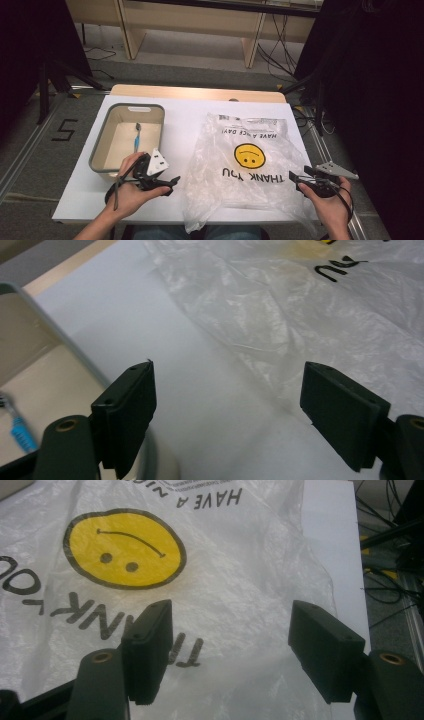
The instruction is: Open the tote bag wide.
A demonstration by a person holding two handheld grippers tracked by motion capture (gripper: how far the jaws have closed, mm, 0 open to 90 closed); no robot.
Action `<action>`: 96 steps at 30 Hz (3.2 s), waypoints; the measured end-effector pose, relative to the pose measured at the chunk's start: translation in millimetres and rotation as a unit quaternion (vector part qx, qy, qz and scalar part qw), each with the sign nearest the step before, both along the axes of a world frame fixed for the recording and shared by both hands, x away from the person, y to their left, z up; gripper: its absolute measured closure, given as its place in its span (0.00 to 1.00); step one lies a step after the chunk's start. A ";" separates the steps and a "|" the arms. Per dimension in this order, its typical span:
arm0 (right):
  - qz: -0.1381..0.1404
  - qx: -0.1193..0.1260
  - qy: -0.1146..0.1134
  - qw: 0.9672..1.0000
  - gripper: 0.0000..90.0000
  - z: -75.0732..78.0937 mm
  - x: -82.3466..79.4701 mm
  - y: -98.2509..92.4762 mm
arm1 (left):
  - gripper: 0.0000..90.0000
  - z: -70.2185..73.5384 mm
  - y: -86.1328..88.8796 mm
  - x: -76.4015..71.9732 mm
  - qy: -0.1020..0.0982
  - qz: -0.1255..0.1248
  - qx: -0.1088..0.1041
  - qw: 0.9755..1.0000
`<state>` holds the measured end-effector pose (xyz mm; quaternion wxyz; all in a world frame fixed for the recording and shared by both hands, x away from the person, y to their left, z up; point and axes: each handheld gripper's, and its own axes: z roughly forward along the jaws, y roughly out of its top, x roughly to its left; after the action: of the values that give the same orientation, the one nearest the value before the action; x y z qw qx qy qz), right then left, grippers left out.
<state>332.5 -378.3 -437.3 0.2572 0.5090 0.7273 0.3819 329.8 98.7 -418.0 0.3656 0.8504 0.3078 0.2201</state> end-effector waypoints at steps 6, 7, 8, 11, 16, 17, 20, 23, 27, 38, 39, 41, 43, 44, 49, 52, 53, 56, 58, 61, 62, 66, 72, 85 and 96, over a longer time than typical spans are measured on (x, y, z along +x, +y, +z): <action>-0.016 -0.011 0.033 0.999 0.38 -4.3 5.9 -1.7 | 0.24 -9.5 -24.9 -3.0 0.013 -0.032 0.022 0.999; -0.016 -0.011 0.033 0.999 0.38 -4.3 5.9 -1.7 | 0.24 -11.2 -29.7 -3.7 0.013 -0.041 0.028 0.999; -0.016 -0.015 0.036 0.999 0.38 -4.9 7.3 -1.9 | 0.24 -12.6 -34.0 -3.9 0.015 -0.050 0.036 0.998; -0.025 -0.023 0.055 0.998 0.38 -5.8 10.8 -2.0 | 0.23 -25.6 -50.1 -0.4 0.045 -0.061 0.059 0.995; -0.030 -0.033 0.088 0.995 0.38 -11.0 12.9 -1.0 | 0.24 -44.5 -61.7 5.2 0.089 -0.058 0.079 0.991; -0.030 -0.034 0.095 0.994 0.39 -12.1 13.0 -0.9 | 0.25 -44.5 -61.7 5.2 0.089 -0.058 0.079 0.991; -0.027 -0.033 0.112 0.993 0.44 -13.5 12.6 -0.7 | 0.32 -50.8 -65.2 8.7 0.109 -0.055 0.080 0.989; -0.030 -0.036 0.122 0.991 0.51 -13.5 11.6 -1.3 | 0.39 -54.6 -67.7 12.6 0.123 -0.052 0.080 0.988; -0.021 -0.040 0.140 0.989 0.64 -14.5 11.1 -1.2 | 0.52 -55.8 -69.4 16.2 0.139 -0.044 0.077 0.986; 0.005 -0.042 0.185 0.982 0.92 -21.0 12.6 -0.8 | 0.88 -53.6 -72.2 20.3 0.163 -0.037 0.071 0.983; 0.005 -0.042 0.185 0.982 0.92 -21.0 12.6 -0.8 | 0.88 -53.7 -72.6 20.4 0.162 -0.034 0.070 0.984; 0.009 -0.039 0.192 0.980 0.97 -22.0 12.9 -0.8 | 0.94 -53.5 -72.8 21.0 0.164 -0.032 0.070 0.984; 0.010 -0.038 0.194 0.980 0.99 -22.3 13.0 -0.9 | 0.97 -53.8 -72.7 21.7 0.163 -0.031 0.070 0.984; 0.011 -0.036 0.197 0.980 1.00 -22.8 13.4 -1.2 | 0.98 -53.8 -72.9 21.8 0.163 -0.029 0.069 0.984; 0.008 -0.030 0.197 0.980 1.00 -19.8 12.5 -0.7 | 0.99 -51.5 -73.1 23.6 0.161 -0.030 0.075 0.984; 0.007 -0.027 0.194 0.981 1.00 -18.1 11.5 0.0 | 0.99 -46.9 -72.3 26.3 0.147 -0.028 0.080 0.985; 0.007 -0.027 0.194 0.981 1.00 -18.1 11.5 0.0 | 0.99 -45.0 -71.8 27.5 0.144 -0.026 0.078 0.986; 0.008 -0.021 0.194 0.981 1.00 -17.2 11.0 0.9 | 0.99 -38.3 -69.4 31.7 0.134 -0.019 0.077 0.988; 0.008 -0.017 0.193 0.981 1.00 -16.6 10.5 1.5 | 0.99 -34.4 -67.6 34.6 0.128 -0.015 0.075 0.989; 0.008 -0.011 0.189 0.982 1.00 -14.5 9.5 3.3 | 0.99 -28.9 -64.4 38.8 0.120 -0.006 0.073 0.990; 0.009 -0.010 0.188 0.982 1.00 -13.6 9.2 4.2 | 0.99 -27.3 -63.6 39.9 0.119 -0.002 0.071 0.990; 0.014 -0.005 0.183 0.983 1.00 -10.8 8.2 9.0 | 0.99 -21.7 -60.0 44.8 0.112 0.007 0.069 0.991; 0.025 0.008 0.171 0.985 1.00 -6.2 6.6 17.5 | 0.99 -11.5 -53.8 56.3 0.099 0.035 0.061 0.993; 0.046 0.024 0.155 0.987 1.00 -1.9 3.6 34.2 | 0.99 -4.8 -52.8 80.4 0.084 0.067 0.067 0.992; 0.066 0.032 0.148 0.986 1.00 -3.0 5.2 50.4 | 0.99 -7.6 -46.7 105.3 0.071 0.103 0.060 0.990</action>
<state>337.6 -327.9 -440.3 0.1042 0.5185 0.7771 0.3411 435.1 52.0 -425.5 0.2665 0.8478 0.4055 0.2141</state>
